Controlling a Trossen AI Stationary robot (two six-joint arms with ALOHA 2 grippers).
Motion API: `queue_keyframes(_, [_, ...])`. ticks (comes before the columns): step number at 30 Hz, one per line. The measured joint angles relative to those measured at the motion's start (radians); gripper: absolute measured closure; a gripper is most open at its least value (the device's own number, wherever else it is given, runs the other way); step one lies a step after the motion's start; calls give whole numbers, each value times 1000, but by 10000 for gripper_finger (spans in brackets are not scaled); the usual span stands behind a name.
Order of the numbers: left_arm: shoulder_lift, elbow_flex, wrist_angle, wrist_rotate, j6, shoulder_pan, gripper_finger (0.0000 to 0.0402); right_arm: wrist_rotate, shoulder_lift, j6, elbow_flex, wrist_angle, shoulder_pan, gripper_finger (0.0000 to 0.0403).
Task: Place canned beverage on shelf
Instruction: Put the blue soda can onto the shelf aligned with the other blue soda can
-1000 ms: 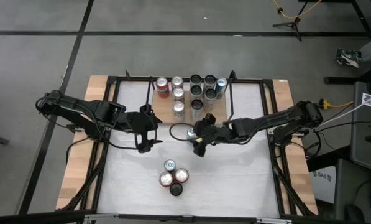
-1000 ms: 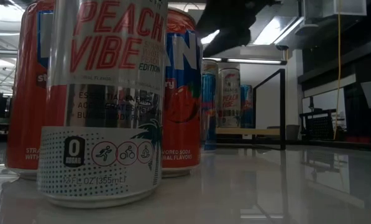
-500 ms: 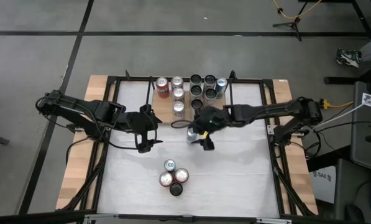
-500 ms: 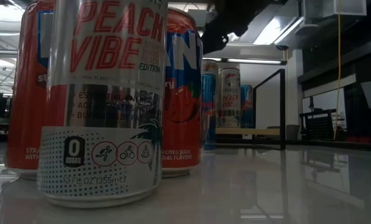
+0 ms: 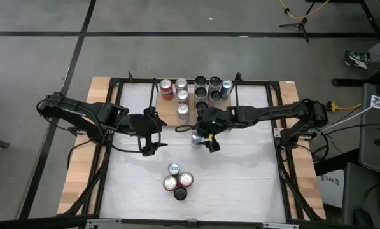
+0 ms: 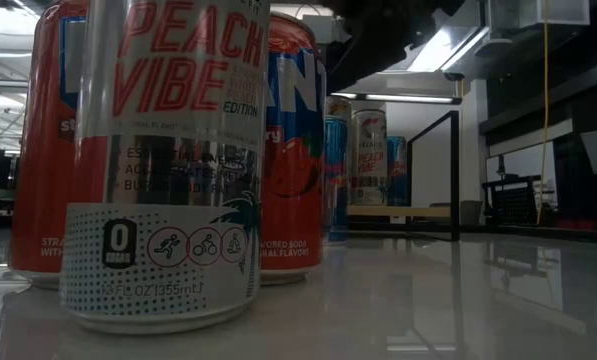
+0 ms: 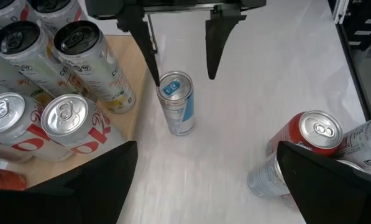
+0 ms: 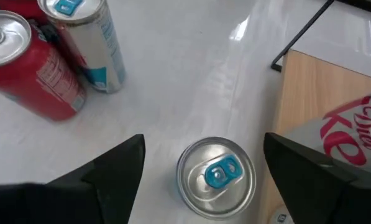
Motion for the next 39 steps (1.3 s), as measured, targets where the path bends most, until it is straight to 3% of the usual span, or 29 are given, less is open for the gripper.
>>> queue_keyframes(14, [0,0,1,0,0,0,24,60,72,-1,-1,4,-2,81])
queue_keyframes(39, [0,0,1,0,1,0,24,61,117,5,0,-23,0,81])
